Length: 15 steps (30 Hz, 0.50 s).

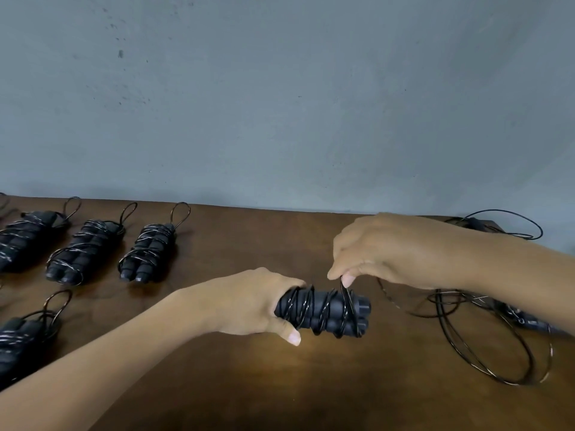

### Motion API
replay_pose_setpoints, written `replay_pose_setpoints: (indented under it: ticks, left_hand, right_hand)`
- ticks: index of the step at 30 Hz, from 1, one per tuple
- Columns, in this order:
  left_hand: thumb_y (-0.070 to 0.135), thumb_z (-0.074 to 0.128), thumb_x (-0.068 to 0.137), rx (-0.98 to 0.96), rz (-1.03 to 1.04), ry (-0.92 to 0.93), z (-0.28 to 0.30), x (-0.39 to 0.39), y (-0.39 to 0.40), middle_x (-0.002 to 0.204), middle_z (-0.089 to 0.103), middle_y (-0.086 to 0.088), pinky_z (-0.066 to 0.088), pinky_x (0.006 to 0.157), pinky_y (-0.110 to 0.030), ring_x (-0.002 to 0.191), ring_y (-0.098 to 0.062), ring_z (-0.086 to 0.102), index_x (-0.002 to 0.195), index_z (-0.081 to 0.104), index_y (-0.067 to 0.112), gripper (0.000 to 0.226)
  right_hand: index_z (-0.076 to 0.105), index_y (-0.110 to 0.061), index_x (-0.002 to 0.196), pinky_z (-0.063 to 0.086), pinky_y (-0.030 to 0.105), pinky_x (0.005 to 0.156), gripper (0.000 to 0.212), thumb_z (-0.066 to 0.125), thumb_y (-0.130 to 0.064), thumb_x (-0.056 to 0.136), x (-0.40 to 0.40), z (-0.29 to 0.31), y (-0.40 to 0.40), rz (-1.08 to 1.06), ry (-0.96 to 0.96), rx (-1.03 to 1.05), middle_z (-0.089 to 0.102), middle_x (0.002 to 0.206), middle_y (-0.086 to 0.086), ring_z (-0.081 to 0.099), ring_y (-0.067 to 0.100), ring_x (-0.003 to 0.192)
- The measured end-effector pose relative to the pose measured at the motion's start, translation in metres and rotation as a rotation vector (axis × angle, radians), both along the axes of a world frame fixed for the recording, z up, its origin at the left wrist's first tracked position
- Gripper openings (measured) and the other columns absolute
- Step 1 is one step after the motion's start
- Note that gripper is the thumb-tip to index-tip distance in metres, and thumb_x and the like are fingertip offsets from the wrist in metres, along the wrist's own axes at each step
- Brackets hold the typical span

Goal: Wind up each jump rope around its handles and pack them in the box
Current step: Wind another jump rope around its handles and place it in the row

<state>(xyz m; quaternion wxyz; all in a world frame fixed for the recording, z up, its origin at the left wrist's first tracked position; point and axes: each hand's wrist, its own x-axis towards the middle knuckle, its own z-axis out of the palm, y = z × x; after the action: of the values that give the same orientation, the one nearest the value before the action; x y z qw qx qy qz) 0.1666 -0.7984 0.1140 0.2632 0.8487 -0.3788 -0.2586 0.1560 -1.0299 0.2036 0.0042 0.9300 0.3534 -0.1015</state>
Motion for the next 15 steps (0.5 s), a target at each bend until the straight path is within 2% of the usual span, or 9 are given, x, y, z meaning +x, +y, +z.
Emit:
replay_pose_setpoints:
  ticks: [1,3,6,8,10,12,14,15]
  left_hand:
    - [0.045,0.082,0.085,-0.001,-0.019,-0.026,0.000,-0.001,0.000,0.079,0.063,0.010,0.038,0.059,-0.017,0.065,-0.004,0.056,0.092,0.052,0.039,0.031]
    - [0.047,0.082,0.085,-0.034,-0.053,-0.079,-0.001,-0.002,0.000,0.085,0.066,0.007,0.045,0.063,-0.023,0.073,-0.008,0.060,0.094,0.053,0.038,0.032]
    - [0.050,0.082,0.084,-0.130,-0.073,-0.164,-0.004,-0.006,-0.002,0.084,0.061,0.007,0.044,0.065,-0.023,0.077,-0.011,0.057,0.093,0.052,0.031,0.037]
    - [0.048,0.084,0.083,-0.240,-0.040,-0.174,-0.004,-0.008,-0.001,0.083,0.058,0.009,0.040,0.064,-0.019,0.075,-0.009,0.054,0.090,0.052,0.029,0.038]
    - [0.044,0.086,0.081,-0.337,0.007,-0.142,-0.003,-0.009,0.002,0.085,0.061,0.010,0.045,0.067,-0.022,0.077,-0.010,0.057,0.091,0.056,0.027,0.036]
    - [0.040,0.088,0.080,-0.410,0.044,-0.101,-0.002,-0.011,0.003,0.090,0.066,0.008,0.053,0.075,-0.032,0.083,-0.014,0.062,0.096,0.060,0.026,0.035]
    - [0.037,0.089,0.080,-0.468,0.074,-0.079,-0.006,-0.014,0.002,0.093,0.069,0.006,0.055,0.079,-0.040,0.085,-0.018,0.065,0.099,0.062,0.025,0.035]
    - [0.036,0.089,0.080,-0.493,0.093,-0.072,-0.008,-0.015,0.001,0.092,0.069,0.005,0.056,0.079,-0.044,0.084,-0.019,0.066,0.100,0.062,0.024,0.036]
  right_hand:
    - [0.075,-0.031,0.098,0.045,0.018,0.070,0.009,0.076,-0.029,0.089,-0.002,0.002,0.002,-0.027,0.030,0.033,0.070,0.090,-0.018,0.067,0.003,0.087]
    - [0.076,-0.027,0.091,0.047,0.012,0.072,0.016,0.086,-0.029,0.079,-0.006,0.013,0.004,-0.136,0.184,0.231,0.072,0.087,-0.019,0.066,-0.002,0.086]
    - [0.073,-0.019,0.082,0.049,0.013,0.077,0.023,0.092,-0.020,0.069,-0.009,0.020,0.005,-0.187,0.331,0.458,0.073,0.084,-0.009,0.069,0.006,0.084]
    - [0.071,-0.013,0.082,0.053,0.023,0.078,0.020,0.089,-0.014,0.073,-0.006,0.017,0.006,-0.202,0.432,0.587,0.073,0.086,0.003,0.068,0.018,0.079]
    - [0.070,-0.009,0.085,0.053,0.028,0.076,0.012,0.082,-0.009,0.082,-0.004,0.009,0.006,-0.247,0.534,0.709,0.071,0.096,0.016,0.064,0.025,0.074]
    - [0.070,-0.010,0.090,0.055,0.029,0.082,0.006,0.076,-0.010,0.088,-0.003,0.001,0.005,-0.289,0.590,0.804,0.071,0.106,0.012,0.068,0.024,0.082]
    - [0.069,-0.012,0.098,0.057,0.035,0.084,0.013,0.075,-0.018,0.088,-0.004,-0.006,0.007,-0.302,0.634,0.840,0.072,0.108,0.011,0.071,0.027,0.088]
    - [0.067,-0.011,0.101,0.058,0.033,0.080,0.018,0.075,-0.019,0.087,-0.004,-0.008,0.008,-0.313,0.639,0.856,0.074,0.104,0.008,0.072,0.025,0.084]
